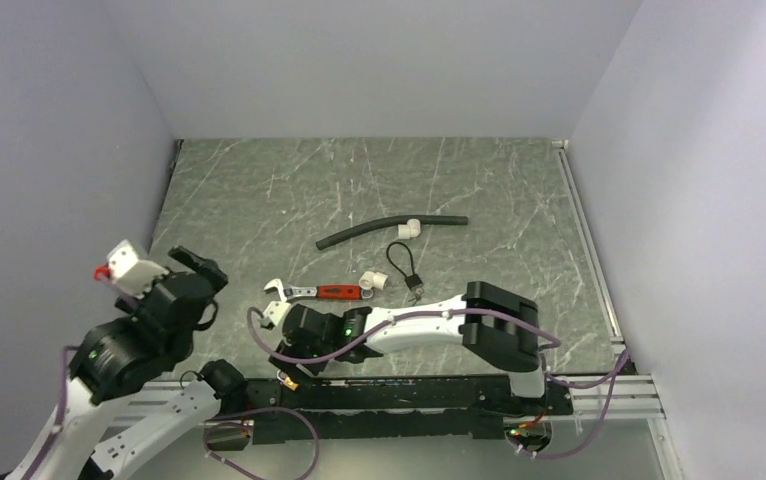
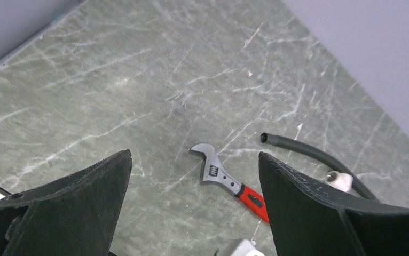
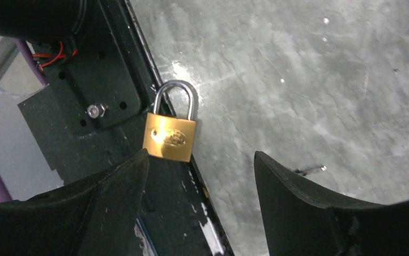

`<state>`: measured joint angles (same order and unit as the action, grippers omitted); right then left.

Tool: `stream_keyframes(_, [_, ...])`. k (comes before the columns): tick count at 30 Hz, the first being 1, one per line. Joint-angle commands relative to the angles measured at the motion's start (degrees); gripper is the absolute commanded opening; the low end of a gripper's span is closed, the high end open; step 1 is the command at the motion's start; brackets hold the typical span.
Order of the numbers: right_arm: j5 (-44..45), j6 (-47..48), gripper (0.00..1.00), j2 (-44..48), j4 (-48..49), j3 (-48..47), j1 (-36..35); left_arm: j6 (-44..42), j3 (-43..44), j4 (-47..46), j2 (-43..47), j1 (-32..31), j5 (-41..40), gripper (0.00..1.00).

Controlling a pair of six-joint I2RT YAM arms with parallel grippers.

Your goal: Unlock with the key

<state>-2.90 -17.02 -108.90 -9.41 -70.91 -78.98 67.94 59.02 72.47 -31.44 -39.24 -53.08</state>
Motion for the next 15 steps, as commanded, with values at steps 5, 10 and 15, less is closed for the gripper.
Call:
stream_keyframes(5, [4.3, 1.0, 0.75, -6.8, -5.8, -10.3, -3.7, -9.1, 4.3, 5.3, 9.5, -0.3, -4.4, 0.94])
stream_keyframes(10, [5.6, 1.2, 0.75, -10.5, -9.4, -15.3, -4.7, -14.0, 1.6, -0.1, 12.1, -0.3, -2.3, 0.94])
stream_keyframes(15, [7.2, 1.0, 0.74, -12.1, -11.5, -17.0, -5.2, -12.1, 2.3, 2.2, 10.6, -0.3, -2.4, 0.94])
